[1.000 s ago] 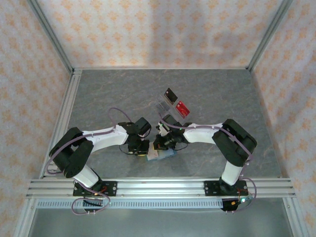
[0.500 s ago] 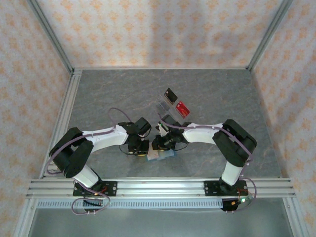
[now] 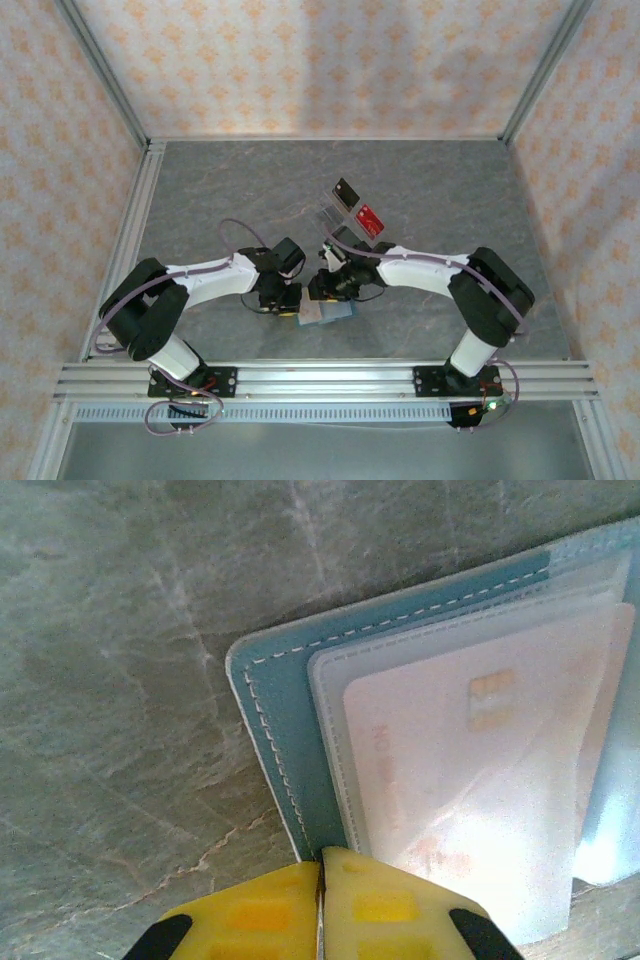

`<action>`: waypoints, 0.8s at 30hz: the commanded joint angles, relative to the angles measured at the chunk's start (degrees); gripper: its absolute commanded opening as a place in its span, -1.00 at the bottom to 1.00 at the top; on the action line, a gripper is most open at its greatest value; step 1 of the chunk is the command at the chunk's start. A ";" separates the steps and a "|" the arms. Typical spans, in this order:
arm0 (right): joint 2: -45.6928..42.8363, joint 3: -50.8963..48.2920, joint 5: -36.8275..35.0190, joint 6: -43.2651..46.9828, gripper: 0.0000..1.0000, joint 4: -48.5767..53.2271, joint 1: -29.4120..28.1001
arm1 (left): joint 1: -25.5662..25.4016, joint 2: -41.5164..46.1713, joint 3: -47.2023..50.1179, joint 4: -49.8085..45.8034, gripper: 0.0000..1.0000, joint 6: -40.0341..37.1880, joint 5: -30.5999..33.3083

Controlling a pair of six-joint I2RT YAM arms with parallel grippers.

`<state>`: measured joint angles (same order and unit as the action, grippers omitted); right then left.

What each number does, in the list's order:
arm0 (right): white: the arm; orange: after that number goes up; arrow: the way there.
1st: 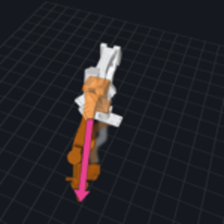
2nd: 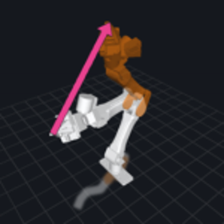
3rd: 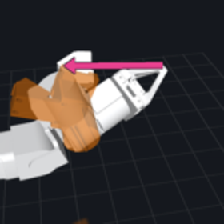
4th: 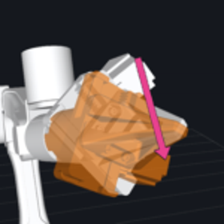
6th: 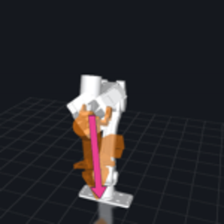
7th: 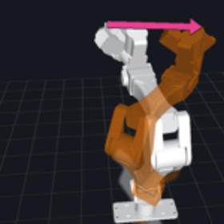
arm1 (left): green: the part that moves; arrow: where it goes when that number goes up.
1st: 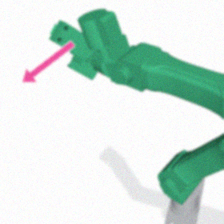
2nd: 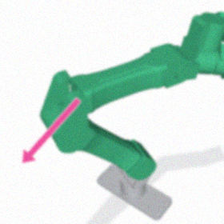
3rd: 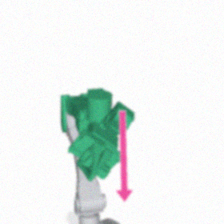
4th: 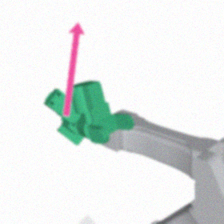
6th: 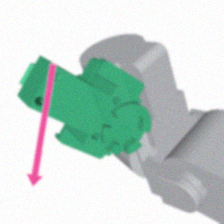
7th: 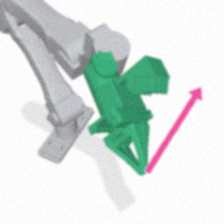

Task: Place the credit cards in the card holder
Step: Insert the credit card into the card slot.

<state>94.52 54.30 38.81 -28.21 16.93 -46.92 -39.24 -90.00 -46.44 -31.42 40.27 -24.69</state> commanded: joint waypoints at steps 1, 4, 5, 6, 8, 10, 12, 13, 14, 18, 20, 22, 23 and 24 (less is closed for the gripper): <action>-3.66 3.32 -1.08 2.08 -0.23 4.41 0.26 | -0.10 -1.58 1.52 2.23 -0.82 0.24 -0.01; -4.52 6.38 -5.97 5.07 -0.27 11.25 0.33 | -0.04 -2.52 0.84 2.41 -0.82 0.49 -0.58; -4.61 7.43 -7.81 6.32 -0.30 13.79 0.33 | -0.04 -2.80 0.66 2.41 -0.82 0.51 -0.54; -4.94 8.01 -9.33 7.01 -0.33 15.41 0.33 | -0.13 -2.90 0.41 2.26 -0.82 0.51 -0.54; -5.74 8.76 -13.17 8.48 -0.38 18.53 0.33 | -0.13 -2.61 0.27 2.15 -0.82 0.55 -0.17; -6.24 9.52 -16.97 9.83 -0.39 21.53 0.32 | -0.13 -2.16 0.16 2.23 -0.82 0.55 0.18; -6.28 10.00 -19.39 10.68 -0.38 23.51 0.33 | -0.18 -1.94 -0.27 2.23 -0.82 0.34 0.34; -6.26 10.20 -20.40 10.96 -0.38 24.26 0.34 | -0.14 -1.83 -0.58 2.17 -0.82 0.22 0.34; -6.22 10.13 -20.99 11.17 -0.39 24.61 0.33 | -0.13 -1.77 -0.95 1.96 -0.82 0.24 0.55; -5.58 9.61 -20.68 10.92 -0.36 23.68 0.90 | -0.03 0.20 -2.71 0.89 -0.82 0.60 1.89; -5.39 9.03 -20.18 10.34 -0.34 21.66 1.38 | 0.20 1.10 -3.87 -0.40 -0.81 0.13 3.14; -4.91 8.63 -19.89 9.21 -0.31 19.92 1.95 | 0.76 2.06 -4.94 -2.62 -0.81 -0.39 4.05; -4.66 8.75 -19.68 8.69 -0.31 19.57 2.00 | 0.99 2.67 -4.94 -2.97 -0.81 -0.73 3.89; -4.35 8.80 -19.41 8.48 -0.30 18.87 2.00 | 1.22 3.57 -4.79 -3.26 -0.81 -1.42 3.89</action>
<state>89.52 62.98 20.73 -18.79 37.41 -45.19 -38.87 -89.38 -49.76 -32.08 40.34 -23.22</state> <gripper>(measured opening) 0.349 0.094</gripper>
